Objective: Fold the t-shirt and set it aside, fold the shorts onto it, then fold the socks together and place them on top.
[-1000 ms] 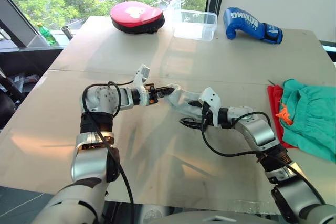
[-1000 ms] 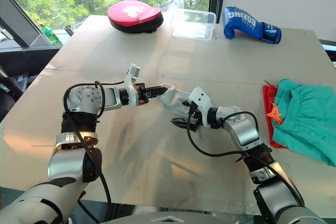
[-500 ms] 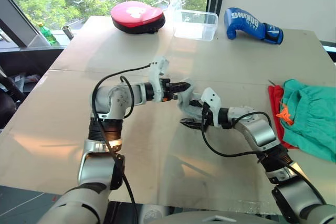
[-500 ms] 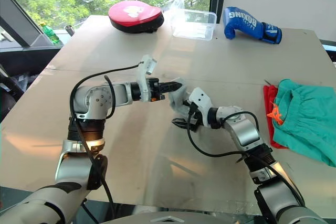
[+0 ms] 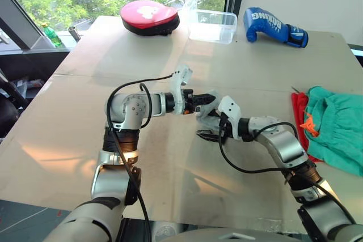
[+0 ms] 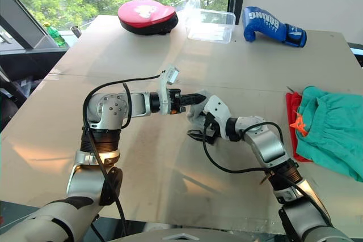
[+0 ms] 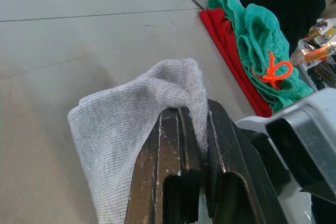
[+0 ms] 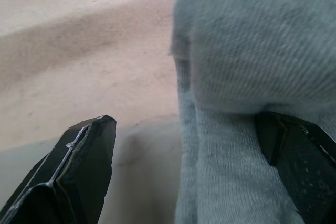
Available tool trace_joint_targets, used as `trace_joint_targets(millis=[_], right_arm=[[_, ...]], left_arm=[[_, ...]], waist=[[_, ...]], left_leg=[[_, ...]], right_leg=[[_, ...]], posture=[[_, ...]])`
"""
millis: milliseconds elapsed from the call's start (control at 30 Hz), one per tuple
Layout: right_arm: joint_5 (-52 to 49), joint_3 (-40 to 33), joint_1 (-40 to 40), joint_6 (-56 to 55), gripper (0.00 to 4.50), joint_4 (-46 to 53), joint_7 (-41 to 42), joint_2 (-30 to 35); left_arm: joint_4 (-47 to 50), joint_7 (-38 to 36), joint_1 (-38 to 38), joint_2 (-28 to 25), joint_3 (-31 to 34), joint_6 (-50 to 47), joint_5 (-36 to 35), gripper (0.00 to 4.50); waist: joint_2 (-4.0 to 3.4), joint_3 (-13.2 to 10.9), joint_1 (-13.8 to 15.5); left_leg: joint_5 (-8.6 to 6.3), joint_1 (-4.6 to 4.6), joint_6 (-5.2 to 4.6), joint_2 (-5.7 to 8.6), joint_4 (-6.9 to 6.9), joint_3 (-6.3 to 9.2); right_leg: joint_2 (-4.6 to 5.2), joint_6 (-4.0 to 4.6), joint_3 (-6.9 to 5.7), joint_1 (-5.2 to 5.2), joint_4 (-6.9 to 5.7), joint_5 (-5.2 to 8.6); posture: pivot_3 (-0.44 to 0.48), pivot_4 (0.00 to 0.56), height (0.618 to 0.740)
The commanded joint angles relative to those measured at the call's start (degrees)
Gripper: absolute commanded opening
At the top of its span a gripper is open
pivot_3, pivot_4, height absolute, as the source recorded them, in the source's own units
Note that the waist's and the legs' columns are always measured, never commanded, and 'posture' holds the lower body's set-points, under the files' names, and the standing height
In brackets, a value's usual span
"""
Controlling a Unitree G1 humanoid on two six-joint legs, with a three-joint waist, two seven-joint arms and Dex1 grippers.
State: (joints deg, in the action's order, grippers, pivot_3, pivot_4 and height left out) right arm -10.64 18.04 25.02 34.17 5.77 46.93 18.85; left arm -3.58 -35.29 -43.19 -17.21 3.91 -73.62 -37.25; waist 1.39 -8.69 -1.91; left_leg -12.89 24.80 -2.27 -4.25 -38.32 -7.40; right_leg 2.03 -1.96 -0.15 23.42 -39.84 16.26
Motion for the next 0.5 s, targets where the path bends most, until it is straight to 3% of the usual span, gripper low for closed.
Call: trace_joint_targets(millis=[33,300,500], right_arm=[[-2.3,-1.19,-0.32,4.03,4.5,8.1,-0.42,1.21],[-6.16,-4.84,-2.73,10.32,4.5,16.91,-1.46,5.47],[-12.97,-15.88,-9.89,16.41,4.5,25.63,-1.37,12.96]], left_arm=[[0.23,-1.32,-1.37,-0.39,-0.36,1.53,-0.71,0.01],[0.8,-2.56,-0.96,-0.43,-1.02,2.11,-1.3,0.01],[1.71,-4.88,0.7,-0.38,-6.01,4.36,0.14,0.01]], waist=[[0.0,-0.01,0.01],[0.02,-0.03,0.16],[0.03,-0.06,1.25]], left_leg=[[0.0,0.01,0.0,0.0,0.01,0.0],[0.0,0.02,-0.01,0.02,0.01,-0.01],[-0.01,0.07,-0.02,0.03,0.03,-0.01]], right_leg=[[0.0,0.0,0.0,0.02,0.0,0.0],[0.01,0.0,0.0,0.02,0.02,0.0],[0.01,-0.01,0.0,0.02,0.13,0.01]], posture=[[0.0,0.15,0.735],[0.0,0.15,0.735],[0.0,0.15,0.735]])
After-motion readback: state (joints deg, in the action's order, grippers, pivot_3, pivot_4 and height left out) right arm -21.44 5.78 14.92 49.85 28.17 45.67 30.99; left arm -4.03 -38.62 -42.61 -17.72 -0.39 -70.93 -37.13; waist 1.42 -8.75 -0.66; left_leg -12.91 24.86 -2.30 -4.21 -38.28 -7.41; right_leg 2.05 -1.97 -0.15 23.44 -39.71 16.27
